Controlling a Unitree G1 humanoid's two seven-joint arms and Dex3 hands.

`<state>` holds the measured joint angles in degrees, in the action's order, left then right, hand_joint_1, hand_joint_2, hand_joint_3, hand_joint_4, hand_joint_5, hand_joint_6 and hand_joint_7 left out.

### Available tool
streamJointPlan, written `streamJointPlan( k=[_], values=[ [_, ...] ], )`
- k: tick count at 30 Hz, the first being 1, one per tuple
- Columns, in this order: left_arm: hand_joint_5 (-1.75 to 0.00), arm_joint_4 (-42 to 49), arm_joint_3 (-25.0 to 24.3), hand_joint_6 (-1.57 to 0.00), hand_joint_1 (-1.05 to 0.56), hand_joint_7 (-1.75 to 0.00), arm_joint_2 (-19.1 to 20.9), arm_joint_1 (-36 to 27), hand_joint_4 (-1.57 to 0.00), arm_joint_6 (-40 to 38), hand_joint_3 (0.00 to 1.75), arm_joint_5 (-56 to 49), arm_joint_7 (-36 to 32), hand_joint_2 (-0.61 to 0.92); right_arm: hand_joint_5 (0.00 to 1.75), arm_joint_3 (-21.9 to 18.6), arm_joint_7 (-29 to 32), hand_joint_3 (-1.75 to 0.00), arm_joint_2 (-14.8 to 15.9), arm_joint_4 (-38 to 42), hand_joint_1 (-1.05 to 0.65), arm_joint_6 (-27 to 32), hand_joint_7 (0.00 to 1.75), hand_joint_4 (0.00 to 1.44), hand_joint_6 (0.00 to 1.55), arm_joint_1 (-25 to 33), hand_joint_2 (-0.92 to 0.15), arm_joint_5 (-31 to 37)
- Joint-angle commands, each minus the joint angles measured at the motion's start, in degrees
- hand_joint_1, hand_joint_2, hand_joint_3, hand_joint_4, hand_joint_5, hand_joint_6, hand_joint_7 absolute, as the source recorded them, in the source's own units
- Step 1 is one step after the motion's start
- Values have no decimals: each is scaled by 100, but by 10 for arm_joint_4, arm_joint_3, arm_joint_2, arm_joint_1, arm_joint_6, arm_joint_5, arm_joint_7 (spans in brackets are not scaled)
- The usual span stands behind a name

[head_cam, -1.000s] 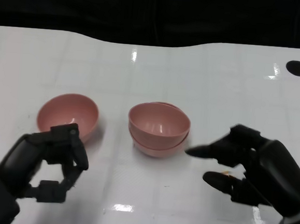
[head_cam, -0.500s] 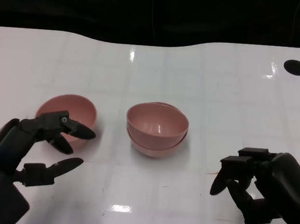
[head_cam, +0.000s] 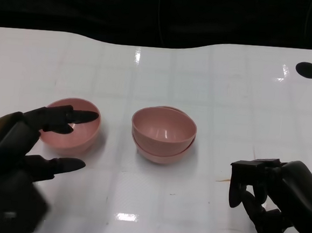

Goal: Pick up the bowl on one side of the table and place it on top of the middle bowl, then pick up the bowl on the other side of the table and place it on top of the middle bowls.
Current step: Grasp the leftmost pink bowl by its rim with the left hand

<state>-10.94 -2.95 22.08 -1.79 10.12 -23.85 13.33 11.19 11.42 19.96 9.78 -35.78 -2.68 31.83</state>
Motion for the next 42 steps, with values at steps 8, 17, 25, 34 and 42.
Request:
streamJointPlan(
  k=[8,17,25,34,42],
  values=[
    [-48,7,72,-40,-58,0,51,56,-30,-77,0,-184,-15,89,175,-4,-14,-162,-1,-15,-7,20,161,100,82,1,-14,-3],
    [-37,143,161,-42,-56,0,54,140,-39,-102,0,-294,-39,87,175,1,-16,-161,-2,-22,-8,22,160,98,81,3,-15,4],
    [-18,249,215,-45,-54,0,43,202,-52,-131,0,-312,-43,89,175,1,-21,-159,-4,-29,-7,27,159,98,82,6,-16,8],
    [-52,448,277,-67,-37,-3,30,288,-73,-78,6,-310,-142,92,175,2,-22,-159,-5,-32,-8,30,157,98,82,8,-16,11],
    [-157,565,302,-106,-29,-73,28,334,-95,9,25,-284,-227,88,175,2,-26,-159,-5,-36,-8,30,156,97,82,9,-17,9]
  ],
)
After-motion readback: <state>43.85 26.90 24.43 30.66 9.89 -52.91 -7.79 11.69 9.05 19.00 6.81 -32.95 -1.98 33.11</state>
